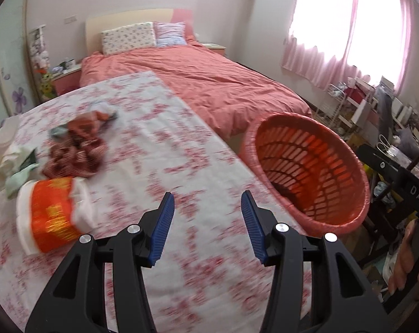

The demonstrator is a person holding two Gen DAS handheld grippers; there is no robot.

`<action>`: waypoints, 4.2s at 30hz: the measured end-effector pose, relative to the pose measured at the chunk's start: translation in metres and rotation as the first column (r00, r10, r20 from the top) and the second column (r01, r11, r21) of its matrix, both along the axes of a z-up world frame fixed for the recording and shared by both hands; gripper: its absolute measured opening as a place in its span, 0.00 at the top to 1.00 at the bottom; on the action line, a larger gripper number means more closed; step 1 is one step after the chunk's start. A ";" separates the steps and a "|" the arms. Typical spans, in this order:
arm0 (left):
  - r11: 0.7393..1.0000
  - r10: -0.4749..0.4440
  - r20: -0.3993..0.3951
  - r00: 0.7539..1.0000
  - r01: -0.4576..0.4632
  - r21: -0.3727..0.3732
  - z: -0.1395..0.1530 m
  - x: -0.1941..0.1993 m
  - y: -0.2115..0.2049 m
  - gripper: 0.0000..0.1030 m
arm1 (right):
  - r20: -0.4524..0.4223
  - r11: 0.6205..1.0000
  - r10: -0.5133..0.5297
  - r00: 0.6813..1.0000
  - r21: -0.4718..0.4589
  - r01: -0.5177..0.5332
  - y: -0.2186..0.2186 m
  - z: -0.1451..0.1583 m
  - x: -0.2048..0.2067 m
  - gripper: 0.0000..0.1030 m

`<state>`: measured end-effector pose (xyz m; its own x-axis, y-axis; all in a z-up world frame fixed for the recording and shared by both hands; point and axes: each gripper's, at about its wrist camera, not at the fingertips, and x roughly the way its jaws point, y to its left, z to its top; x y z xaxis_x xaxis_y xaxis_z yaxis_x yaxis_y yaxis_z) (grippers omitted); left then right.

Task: Collect trash
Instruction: 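Move both tools back over the bed toward the orange paper cup, then grasp the orange paper cup with the right tool while the left tool grasps the tissues, then carry the cup and tissues over the orange basket and open both tools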

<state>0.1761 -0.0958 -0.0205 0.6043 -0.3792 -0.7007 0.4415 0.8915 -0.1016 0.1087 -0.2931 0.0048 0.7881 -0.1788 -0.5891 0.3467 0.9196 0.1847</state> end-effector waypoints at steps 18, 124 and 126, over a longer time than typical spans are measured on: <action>0.928 0.372 0.051 0.927 -0.372 -0.018 0.013 -0.016 0.181 0.51 | -0.047 0.922 0.386 0.921 -0.006 -0.387 0.190 0.001 0.039 0.49; 0.956 0.290 0.111 0.951 -0.283 -0.073 0.060 0.050 0.196 0.86 | -0.086 0.971 0.219 0.972 -0.081 -0.226 0.186 0.004 0.058 0.96; 0.960 0.279 0.119 0.953 -0.271 -0.077 0.063 0.045 0.191 0.86 | -0.076 0.972 0.213 0.974 -0.080 -0.219 0.182 0.008 0.055 0.96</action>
<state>0.2214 0.0949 0.0424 0.7738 -0.2246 -0.5922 0.1932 0.9742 -0.1169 0.1634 -0.1112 0.0127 0.7732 -0.0611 -0.6312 0.1466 0.9856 0.0841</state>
